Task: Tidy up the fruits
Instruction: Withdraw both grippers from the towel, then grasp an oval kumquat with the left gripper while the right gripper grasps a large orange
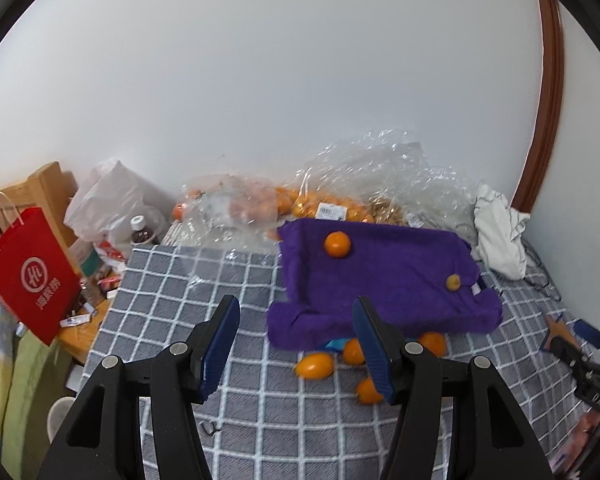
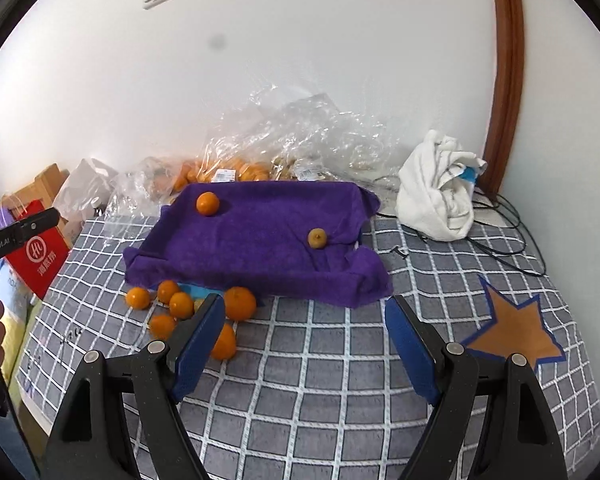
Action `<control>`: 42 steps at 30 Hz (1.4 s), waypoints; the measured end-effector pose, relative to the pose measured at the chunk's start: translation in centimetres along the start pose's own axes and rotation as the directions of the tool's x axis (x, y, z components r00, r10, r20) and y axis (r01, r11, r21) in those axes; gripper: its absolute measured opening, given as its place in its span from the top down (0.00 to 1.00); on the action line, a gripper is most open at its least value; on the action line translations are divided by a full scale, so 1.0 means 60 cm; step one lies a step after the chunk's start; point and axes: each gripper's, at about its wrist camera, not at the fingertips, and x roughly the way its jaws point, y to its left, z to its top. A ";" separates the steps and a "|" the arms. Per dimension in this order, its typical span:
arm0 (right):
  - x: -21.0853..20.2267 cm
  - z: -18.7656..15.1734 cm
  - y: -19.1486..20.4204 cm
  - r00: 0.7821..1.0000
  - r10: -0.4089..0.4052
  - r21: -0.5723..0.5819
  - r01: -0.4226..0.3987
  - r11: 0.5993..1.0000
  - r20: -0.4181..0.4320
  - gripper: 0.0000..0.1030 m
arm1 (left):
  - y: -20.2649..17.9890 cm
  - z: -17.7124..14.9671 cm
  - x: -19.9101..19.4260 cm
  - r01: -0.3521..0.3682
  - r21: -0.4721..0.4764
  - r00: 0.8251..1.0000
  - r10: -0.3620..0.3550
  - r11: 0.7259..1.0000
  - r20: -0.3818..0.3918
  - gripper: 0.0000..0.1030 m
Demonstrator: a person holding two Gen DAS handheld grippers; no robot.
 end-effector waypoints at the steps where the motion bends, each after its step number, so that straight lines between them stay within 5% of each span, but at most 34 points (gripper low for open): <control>1: -0.001 -0.004 -0.001 1.000 0.006 0.004 -0.006 1.000 -0.003 0.21 | 0.000 -0.005 -0.003 -0.006 0.009 1.000 0.006 1.000 0.002 0.45; 8: 0.002 -0.023 0.020 0.994 0.103 0.002 -0.103 0.995 -0.039 0.28 | 0.003 -0.024 -0.026 0.031 0.042 1.000 -0.031 0.999 -0.006 0.45; 12: 0.024 -0.031 0.038 0.985 0.153 0.007 -0.153 0.988 -0.084 0.42 | 0.003 -0.027 -0.026 0.040 0.046 0.999 -0.040 0.998 0.005 0.45; 16: 0.055 -0.045 0.055 0.981 0.151 0.014 -0.151 0.988 -0.121 0.47 | 0.012 -0.033 0.000 0.098 0.003 0.994 -0.098 0.995 -0.047 0.45; 27: 0.118 -0.064 0.109 0.961 0.225 -0.007 -0.229 0.973 -0.163 0.63 | 0.035 -0.068 0.045 0.112 -0.034 0.984 -0.116 0.993 -0.134 0.45; 34: 0.172 -0.065 0.127 0.947 0.235 -0.026 -0.246 0.969 -0.218 0.69 | 0.049 -0.077 0.058 0.093 -0.046 0.985 -0.098 0.995 -0.141 0.45; 42: 0.192 -0.065 0.110 0.971 0.149 -0.052 -0.162 0.985 -0.188 0.68 | 0.037 -0.085 0.079 0.125 0.000 0.976 -0.123 0.992 -0.178 0.45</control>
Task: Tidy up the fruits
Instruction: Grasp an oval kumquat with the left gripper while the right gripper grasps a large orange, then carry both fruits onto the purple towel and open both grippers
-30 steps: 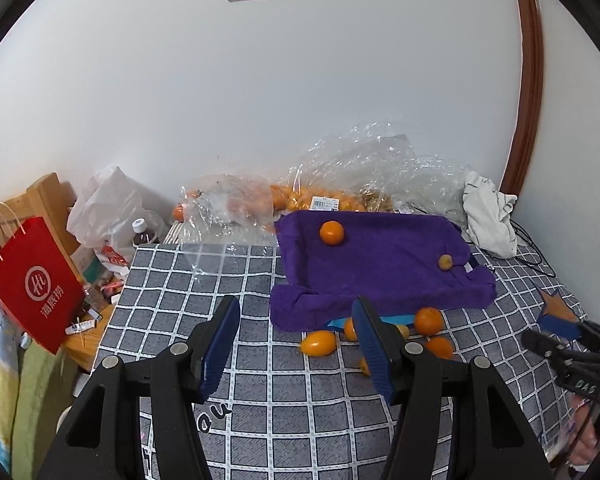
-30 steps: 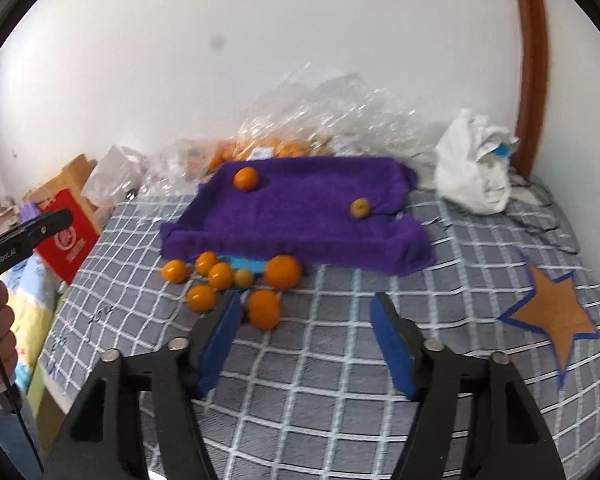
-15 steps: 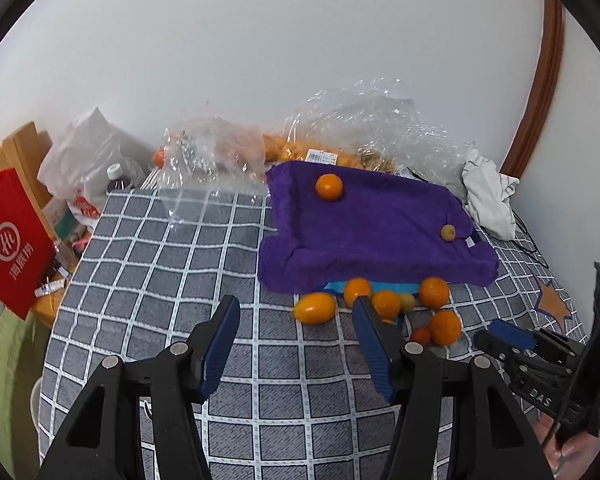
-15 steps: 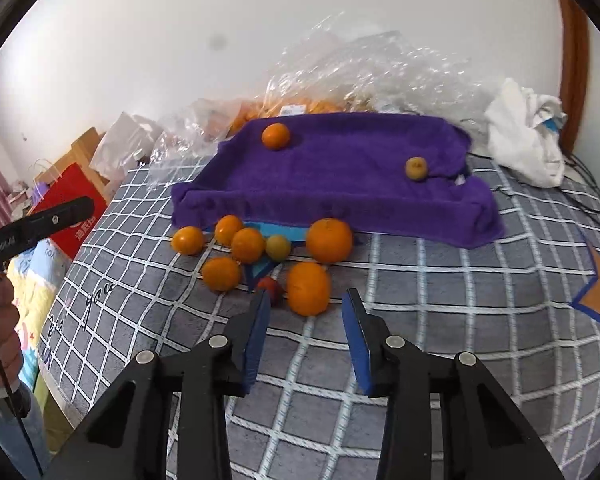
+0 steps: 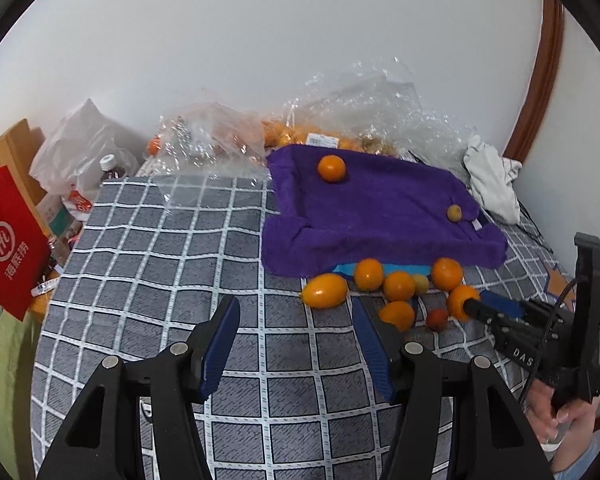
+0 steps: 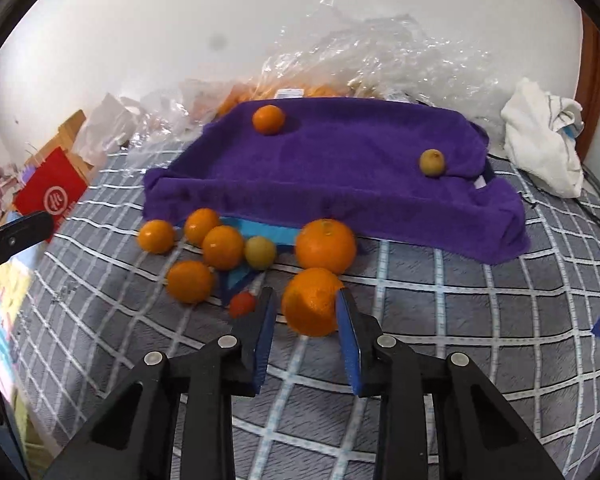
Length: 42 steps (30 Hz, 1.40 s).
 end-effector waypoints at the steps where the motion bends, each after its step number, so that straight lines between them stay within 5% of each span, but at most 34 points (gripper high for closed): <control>1: 0.004 -0.001 -0.006 1.000 -0.002 0.010 0.002 1.000 -0.009 0.68 | 0.001 0.001 0.006 0.003 0.002 1.000 -0.003 1.000 -0.004 0.45; 12: 0.038 -0.004 -0.029 0.986 0.142 0.082 -0.136 0.987 -0.081 0.64 | 0.000 0.006 0.055 0.094 -0.048 0.995 -0.096 0.994 -0.034 0.46; 27: -0.012 -0.004 -0.067 0.996 0.083 0.097 -0.086 0.992 0.036 0.66 | -0.031 0.003 0.151 0.033 0.010 0.992 -0.032 0.999 -0.126 0.46; 30: -0.030 0.001 -0.084 0.996 0.064 0.111 -0.070 0.991 0.054 0.66 | -0.038 0.001 0.167 0.033 0.015 0.989 -0.030 0.999 -0.143 0.58; 42: -0.078 0.060 -0.113 0.989 -0.018 0.102 0.003 0.995 0.146 0.66 | -0.026 0.054 0.104 0.058 -0.008 0.997 -0.058 0.998 -0.041 0.60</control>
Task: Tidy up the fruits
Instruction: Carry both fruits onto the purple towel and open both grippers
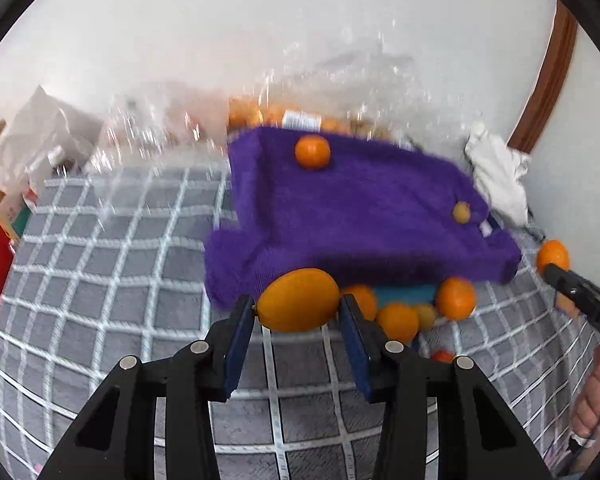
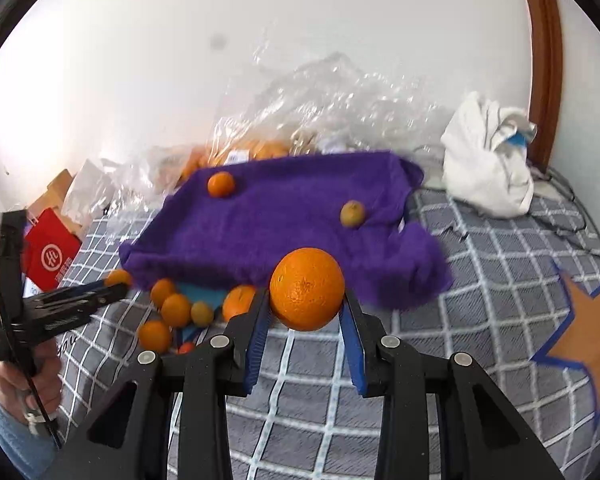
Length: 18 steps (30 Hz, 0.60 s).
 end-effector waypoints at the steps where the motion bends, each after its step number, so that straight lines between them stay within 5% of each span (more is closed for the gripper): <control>1: 0.002 0.006 -0.002 1.000 0.000 -0.001 0.000 1.000 0.006 0.66 | 0.000 0.011 -0.007 0.001 -0.001 1.000 -0.001 1.000 0.013 0.60; 11: 0.057 0.087 -0.012 1.000 -0.013 0.000 0.013 1.000 0.014 0.66 | -0.009 0.129 -0.006 -0.017 0.007 0.994 0.017 1.000 0.104 0.60; 18: 0.129 0.126 0.002 1.000 0.007 -0.020 -0.008 1.000 -0.026 0.66 | -0.019 0.175 0.059 -0.022 -0.001 0.997 0.022 1.000 0.080 0.60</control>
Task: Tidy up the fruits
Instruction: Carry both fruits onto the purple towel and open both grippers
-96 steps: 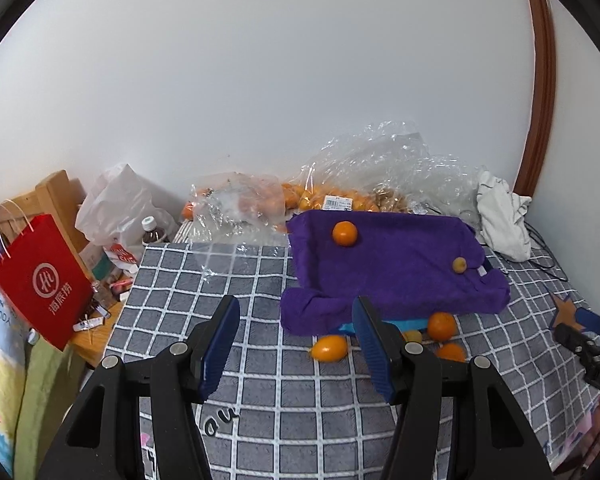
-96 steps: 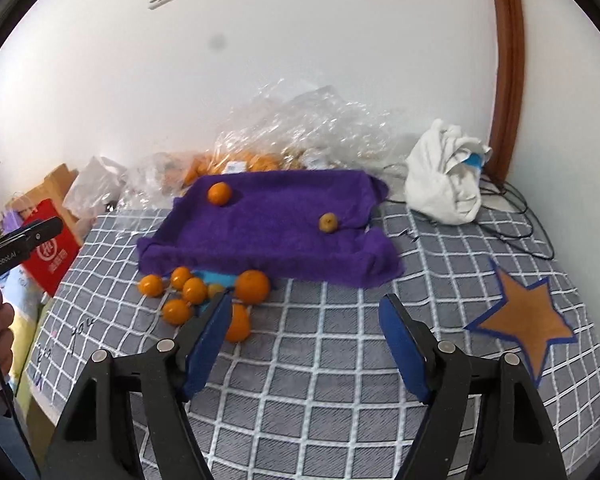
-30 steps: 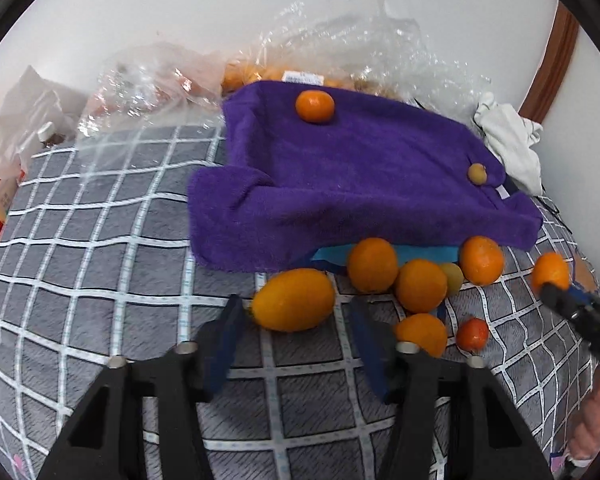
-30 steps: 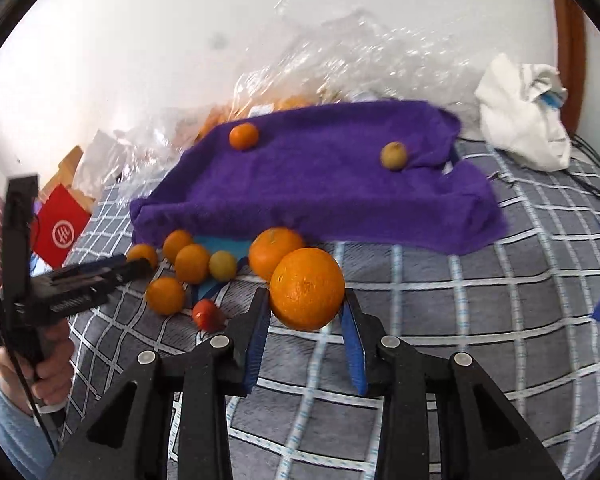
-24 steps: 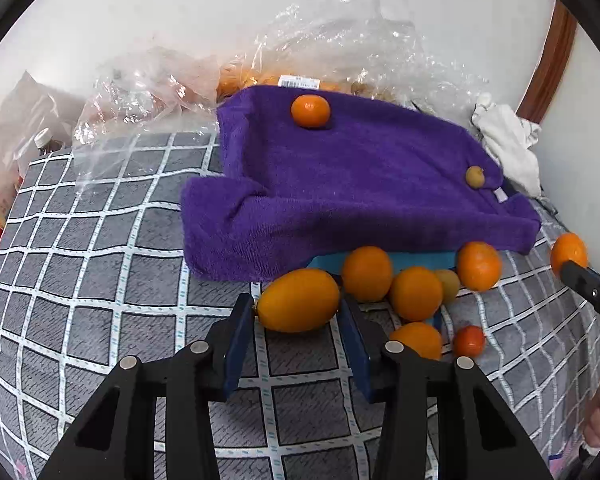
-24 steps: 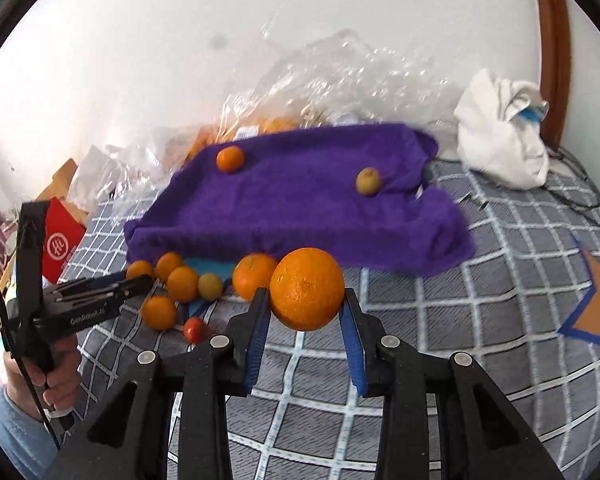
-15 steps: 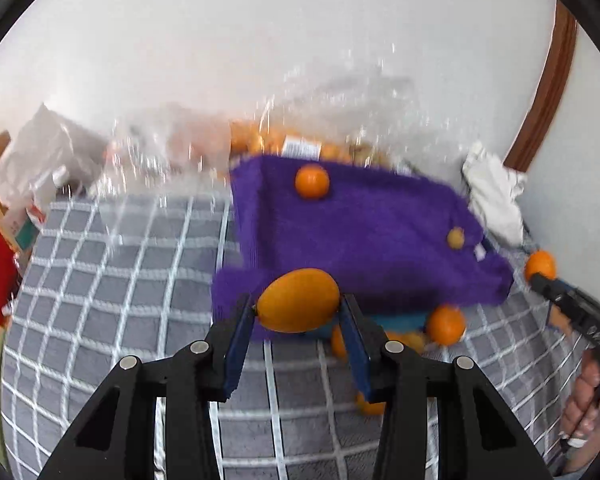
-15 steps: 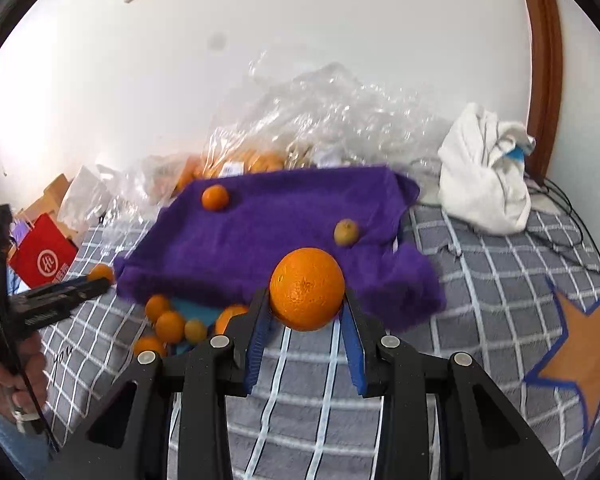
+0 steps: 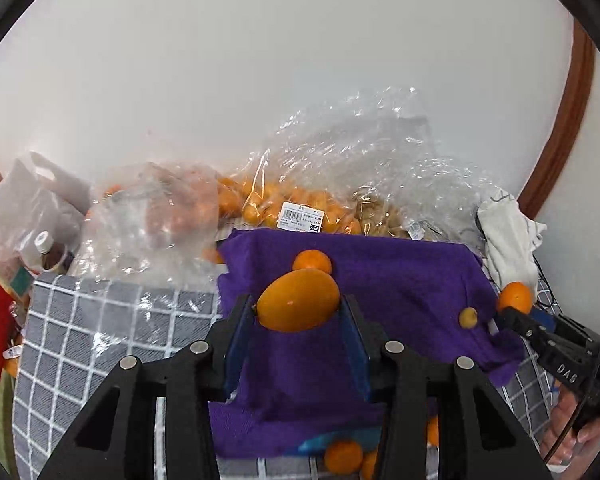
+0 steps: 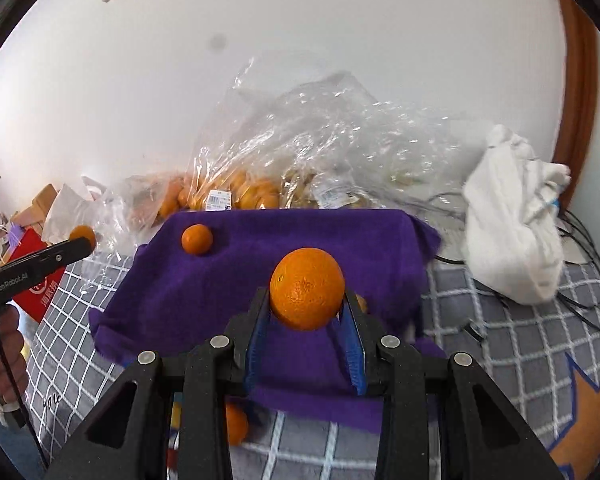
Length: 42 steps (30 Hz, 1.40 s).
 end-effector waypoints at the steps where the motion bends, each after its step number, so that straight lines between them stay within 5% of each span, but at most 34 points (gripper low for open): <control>1: 0.011 0.001 0.002 1.000 0.001 0.000 -0.001 1.000 -0.012 0.66 | -0.002 0.000 0.009 0.001 0.000 1.000 -0.001 1.000 -0.007 0.60; 12: 0.105 -0.032 0.027 0.991 0.024 -0.052 -0.031 0.998 -0.133 0.66 | -0.017 -0.037 0.117 0.042 0.024 0.990 -0.039 0.999 -0.135 0.60; 27: 0.122 -0.052 0.017 0.988 0.025 -0.049 -0.033 0.998 -0.155 0.65 | -0.016 -0.058 0.152 0.028 0.031 0.979 -0.022 0.999 -0.201 0.59; 34: 0.096 -0.045 0.016 0.991 0.012 -0.039 -0.017 0.999 -0.130 0.56 | -0.017 -0.051 0.145 0.033 0.024 0.978 -0.027 0.999 -0.209 0.51; 42: 0.011 -0.035 0.024 0.999 -0.021 -0.010 0.020 1.000 -0.047 0.47 | -0.020 -0.016 0.049 0.042 0.019 0.996 -0.040 0.999 -0.083 0.46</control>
